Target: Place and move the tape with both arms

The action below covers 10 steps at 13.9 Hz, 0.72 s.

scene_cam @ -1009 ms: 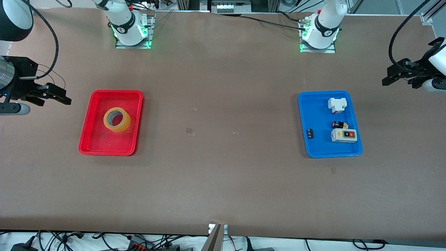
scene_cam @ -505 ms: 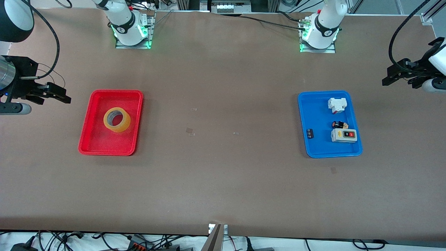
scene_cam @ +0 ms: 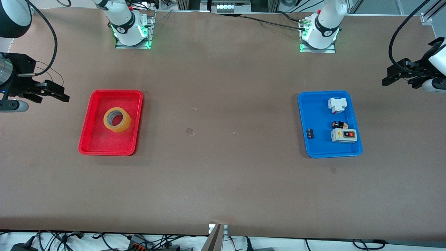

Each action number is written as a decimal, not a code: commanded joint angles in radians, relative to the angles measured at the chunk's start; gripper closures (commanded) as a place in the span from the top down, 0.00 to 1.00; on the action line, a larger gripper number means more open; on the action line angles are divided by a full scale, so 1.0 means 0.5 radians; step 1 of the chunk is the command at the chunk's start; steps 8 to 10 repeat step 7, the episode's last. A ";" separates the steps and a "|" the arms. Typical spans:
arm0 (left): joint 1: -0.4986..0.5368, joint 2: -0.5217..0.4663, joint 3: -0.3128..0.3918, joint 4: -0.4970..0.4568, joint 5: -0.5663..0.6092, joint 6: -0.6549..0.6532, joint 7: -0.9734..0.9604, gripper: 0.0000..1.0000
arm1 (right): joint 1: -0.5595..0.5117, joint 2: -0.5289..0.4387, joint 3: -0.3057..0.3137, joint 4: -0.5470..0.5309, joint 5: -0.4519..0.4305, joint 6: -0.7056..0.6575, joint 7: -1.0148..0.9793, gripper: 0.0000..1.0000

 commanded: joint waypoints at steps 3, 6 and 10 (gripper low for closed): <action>0.027 -0.005 -0.025 0.027 -0.005 -0.043 -0.003 1.00 | -0.006 -0.061 0.022 -0.069 -0.012 -0.001 0.014 0.99; 0.027 -0.005 -0.022 0.027 -0.005 -0.043 -0.003 1.00 | -0.009 -0.064 0.022 -0.072 -0.009 0.008 0.014 0.99; 0.027 -0.005 -0.022 0.027 -0.005 -0.039 -0.003 1.00 | -0.006 -0.061 0.022 -0.072 -0.006 0.015 0.014 0.99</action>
